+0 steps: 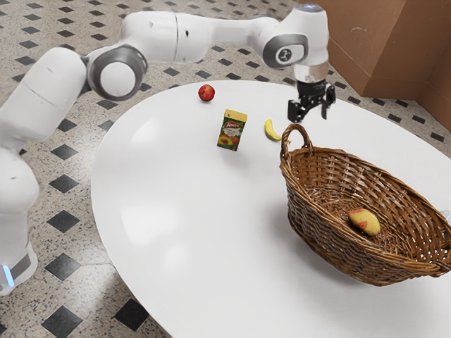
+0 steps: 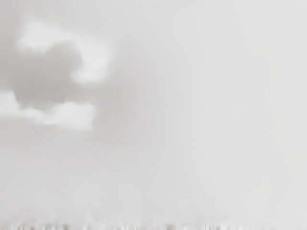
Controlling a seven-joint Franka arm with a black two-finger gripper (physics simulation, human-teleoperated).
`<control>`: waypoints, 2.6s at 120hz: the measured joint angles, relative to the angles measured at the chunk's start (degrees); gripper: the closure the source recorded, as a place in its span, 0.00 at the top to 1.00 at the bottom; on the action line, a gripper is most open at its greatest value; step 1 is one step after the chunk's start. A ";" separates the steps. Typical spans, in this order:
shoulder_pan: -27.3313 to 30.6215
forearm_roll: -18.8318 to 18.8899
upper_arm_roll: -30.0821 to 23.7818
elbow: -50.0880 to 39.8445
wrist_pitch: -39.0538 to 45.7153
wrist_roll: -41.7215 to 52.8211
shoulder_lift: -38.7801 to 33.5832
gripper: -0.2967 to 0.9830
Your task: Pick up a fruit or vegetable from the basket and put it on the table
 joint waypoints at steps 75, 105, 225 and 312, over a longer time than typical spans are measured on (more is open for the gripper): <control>-15.44 2.54 3.04 2.38 10.28 -5.06 2.48 0.76; -18.31 3.12 4.60 2.52 10.57 -9.43 4.38 0.75; -35.85 8.45 12.40 4.32 2.23 -32.06 2.02 0.72; -34.15 7.74 12.31 4.26 2.77 -39.46 4.38 0.67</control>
